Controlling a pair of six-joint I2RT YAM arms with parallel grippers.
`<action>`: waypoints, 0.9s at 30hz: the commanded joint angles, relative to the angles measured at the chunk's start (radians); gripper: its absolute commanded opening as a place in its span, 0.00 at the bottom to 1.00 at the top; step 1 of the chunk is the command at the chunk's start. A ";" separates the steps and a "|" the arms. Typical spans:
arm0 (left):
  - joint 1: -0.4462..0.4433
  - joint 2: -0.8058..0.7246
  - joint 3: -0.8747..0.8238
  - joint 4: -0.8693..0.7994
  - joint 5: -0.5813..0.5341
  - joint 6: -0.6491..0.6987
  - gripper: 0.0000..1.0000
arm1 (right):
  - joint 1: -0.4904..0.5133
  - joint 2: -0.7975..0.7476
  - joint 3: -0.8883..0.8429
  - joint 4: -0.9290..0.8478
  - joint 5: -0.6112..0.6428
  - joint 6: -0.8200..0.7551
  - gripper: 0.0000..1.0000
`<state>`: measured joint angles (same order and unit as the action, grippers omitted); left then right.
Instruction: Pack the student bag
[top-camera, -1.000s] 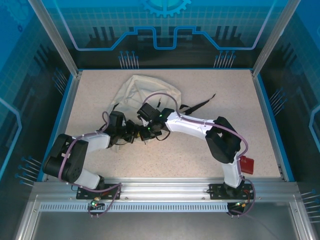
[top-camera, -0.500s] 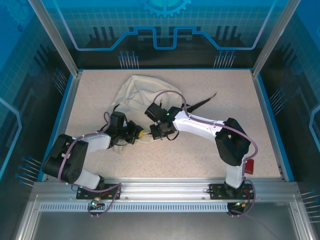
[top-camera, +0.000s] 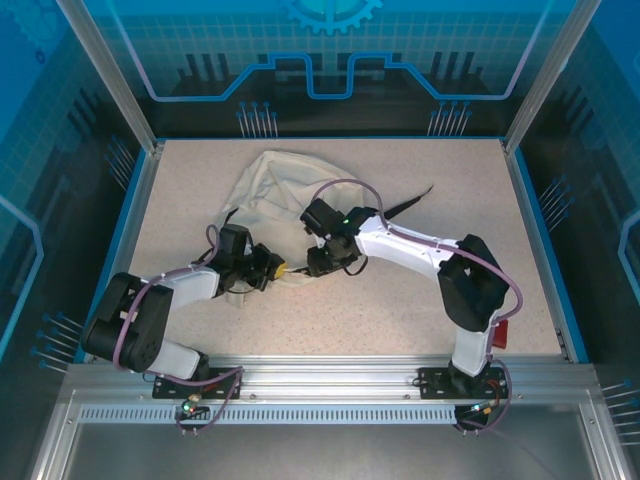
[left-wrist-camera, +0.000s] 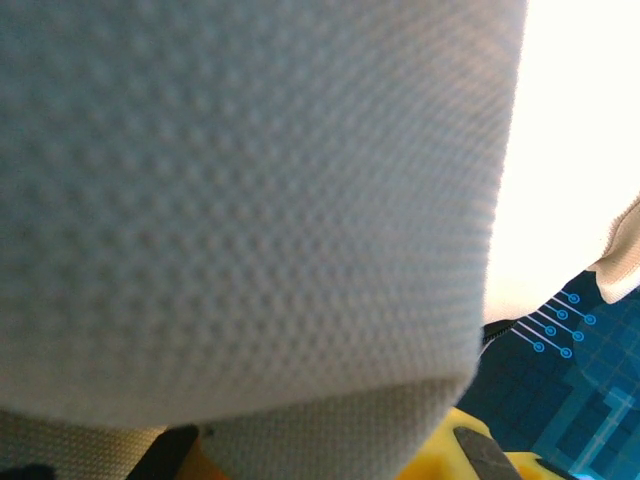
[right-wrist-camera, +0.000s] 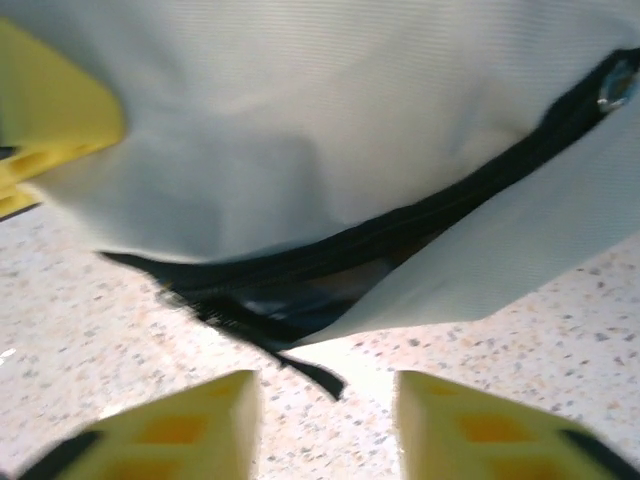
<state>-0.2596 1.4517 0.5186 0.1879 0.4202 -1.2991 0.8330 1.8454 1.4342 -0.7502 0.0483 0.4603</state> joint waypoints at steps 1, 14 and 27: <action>0.007 -0.016 0.008 -0.028 0.005 0.029 0.00 | 0.009 -0.008 0.015 -0.002 -0.062 -0.085 0.59; 0.006 -0.012 0.012 -0.021 0.010 0.025 0.00 | 0.004 0.085 0.033 -0.002 -0.145 -0.159 0.57; 0.004 -0.002 0.011 -0.004 0.016 0.021 0.00 | 0.043 0.059 0.035 0.038 -0.281 -0.080 0.00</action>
<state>-0.2592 1.4517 0.5186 0.1883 0.4210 -1.2995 0.8448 1.9297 1.4467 -0.7341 -0.1467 0.3386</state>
